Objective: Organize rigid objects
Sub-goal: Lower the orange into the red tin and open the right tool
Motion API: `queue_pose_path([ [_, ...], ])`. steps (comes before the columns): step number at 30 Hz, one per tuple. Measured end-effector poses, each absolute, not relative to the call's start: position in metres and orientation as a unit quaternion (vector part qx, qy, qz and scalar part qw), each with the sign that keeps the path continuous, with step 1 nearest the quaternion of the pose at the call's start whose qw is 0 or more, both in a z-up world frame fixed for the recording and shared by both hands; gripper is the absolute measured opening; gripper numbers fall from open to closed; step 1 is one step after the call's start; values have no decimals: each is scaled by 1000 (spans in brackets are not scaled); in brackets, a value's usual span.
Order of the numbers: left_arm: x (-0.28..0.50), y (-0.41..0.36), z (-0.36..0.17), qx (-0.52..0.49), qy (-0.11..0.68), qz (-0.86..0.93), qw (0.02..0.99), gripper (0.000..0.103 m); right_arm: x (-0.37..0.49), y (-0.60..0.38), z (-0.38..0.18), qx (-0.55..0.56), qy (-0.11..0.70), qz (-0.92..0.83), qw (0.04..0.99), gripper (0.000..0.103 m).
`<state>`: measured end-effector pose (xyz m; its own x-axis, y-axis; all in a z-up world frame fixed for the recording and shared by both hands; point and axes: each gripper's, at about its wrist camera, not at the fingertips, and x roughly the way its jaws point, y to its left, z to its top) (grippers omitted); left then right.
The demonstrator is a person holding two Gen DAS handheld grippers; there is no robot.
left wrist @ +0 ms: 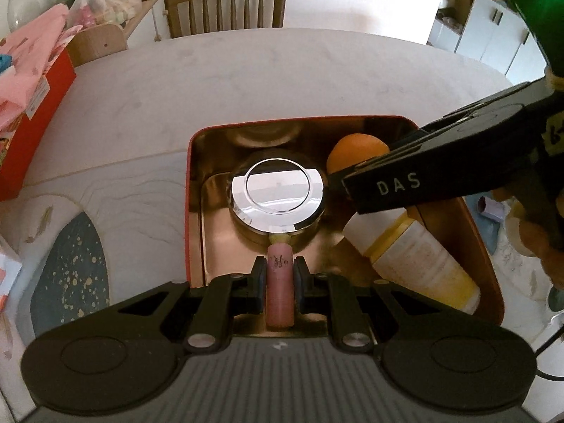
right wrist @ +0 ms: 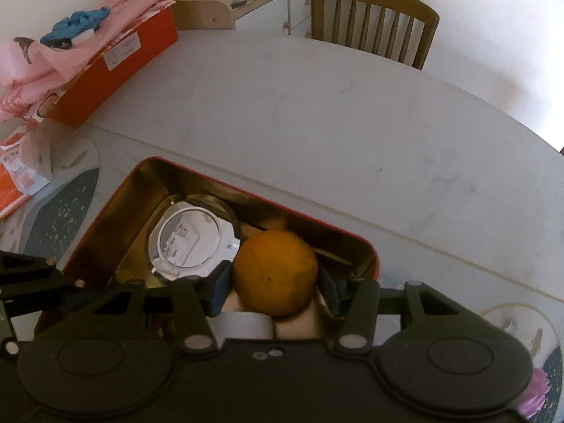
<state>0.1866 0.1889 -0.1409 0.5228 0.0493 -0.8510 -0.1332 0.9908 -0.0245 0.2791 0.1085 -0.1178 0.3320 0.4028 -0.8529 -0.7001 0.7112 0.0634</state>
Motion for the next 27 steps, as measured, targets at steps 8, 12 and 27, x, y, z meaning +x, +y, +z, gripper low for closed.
queue_pose_path([
  [8, 189, 186, -141, -33, 495, 58, 866, 16, 273, 105, -104, -159, 451, 356, 803, 53],
  [12, 187, 184, -141, -31, 498, 61, 865, 16, 268, 99, -96, -151, 446, 359, 806, 58],
  [27, 163, 175, -116, -58, 472, 59, 878, 16, 236, 57, -60, -112, 421, 371, 820, 64],
])
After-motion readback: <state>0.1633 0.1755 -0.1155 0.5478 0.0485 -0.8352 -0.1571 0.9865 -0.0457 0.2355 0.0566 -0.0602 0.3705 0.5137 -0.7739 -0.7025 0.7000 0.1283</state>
